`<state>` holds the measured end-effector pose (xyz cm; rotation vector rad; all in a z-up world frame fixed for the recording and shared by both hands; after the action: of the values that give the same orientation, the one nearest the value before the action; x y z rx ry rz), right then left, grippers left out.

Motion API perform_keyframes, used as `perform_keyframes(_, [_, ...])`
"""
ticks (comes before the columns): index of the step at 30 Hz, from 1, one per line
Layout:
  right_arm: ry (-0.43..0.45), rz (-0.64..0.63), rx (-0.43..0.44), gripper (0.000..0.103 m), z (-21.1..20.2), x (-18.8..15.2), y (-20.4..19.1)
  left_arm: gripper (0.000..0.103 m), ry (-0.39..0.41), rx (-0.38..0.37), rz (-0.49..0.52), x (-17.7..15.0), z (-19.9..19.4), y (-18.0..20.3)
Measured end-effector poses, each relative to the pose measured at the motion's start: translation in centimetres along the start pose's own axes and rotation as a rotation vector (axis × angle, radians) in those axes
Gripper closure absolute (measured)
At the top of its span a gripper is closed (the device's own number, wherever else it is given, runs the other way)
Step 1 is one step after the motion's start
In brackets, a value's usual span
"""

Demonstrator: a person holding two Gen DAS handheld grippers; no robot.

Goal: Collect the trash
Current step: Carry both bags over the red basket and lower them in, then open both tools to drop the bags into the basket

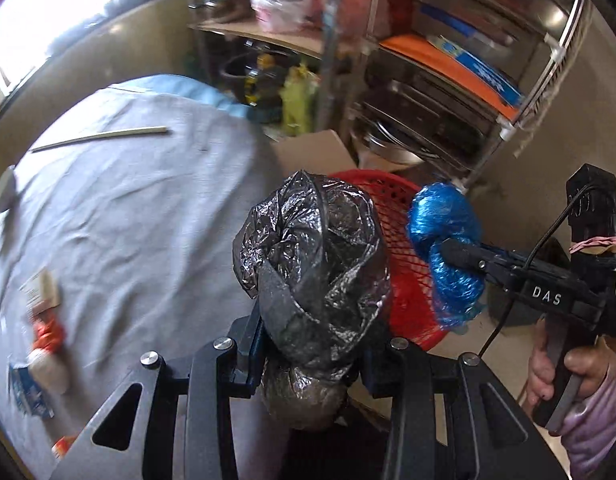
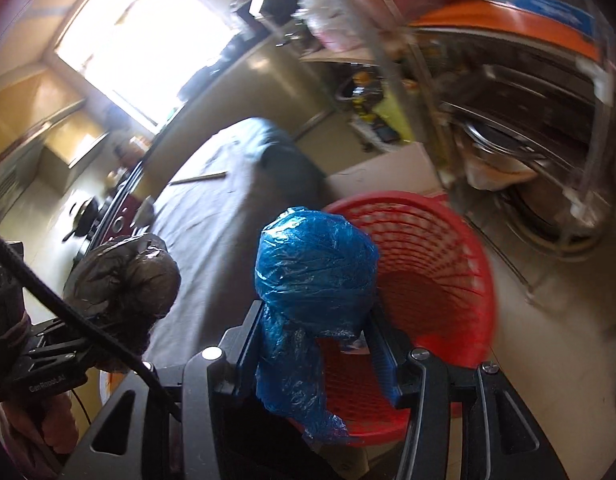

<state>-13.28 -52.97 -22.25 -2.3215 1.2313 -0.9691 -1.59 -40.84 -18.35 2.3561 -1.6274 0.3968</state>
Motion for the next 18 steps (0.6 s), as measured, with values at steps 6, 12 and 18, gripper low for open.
perform_keyframes(6, [-0.026, 0.069, -0.012, 0.046, 0.5, -0.7, 2.1, 0.050, -0.061, -0.027, 0.023, 0.8, 2.9, 2.6])
perform_keyframes(12, [-0.030, 0.078, 0.002, 0.043, 0.7, -0.7, 1.9, 0.043, -0.034, -0.006, 0.018, 0.2, 1.7, 1.6])
perform_keyframes(18, [0.003, 0.034, 0.008, 0.043, 0.1, -0.2, 0.1, 0.043, 0.009, 0.047, -0.025, -2.1, -1.4, -1.8])
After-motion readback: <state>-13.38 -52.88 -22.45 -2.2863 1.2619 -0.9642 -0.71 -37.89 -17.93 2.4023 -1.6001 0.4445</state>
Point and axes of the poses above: each gripper's, at about its wrist camera, not at the fingertips, and z roughly the way its jaws point, y to its right, x to its top, the point moved 10 cm from there along z, roughly the way its jaws point, and after that the axes turned 4 degrees about -y, right-handed, at the moved point
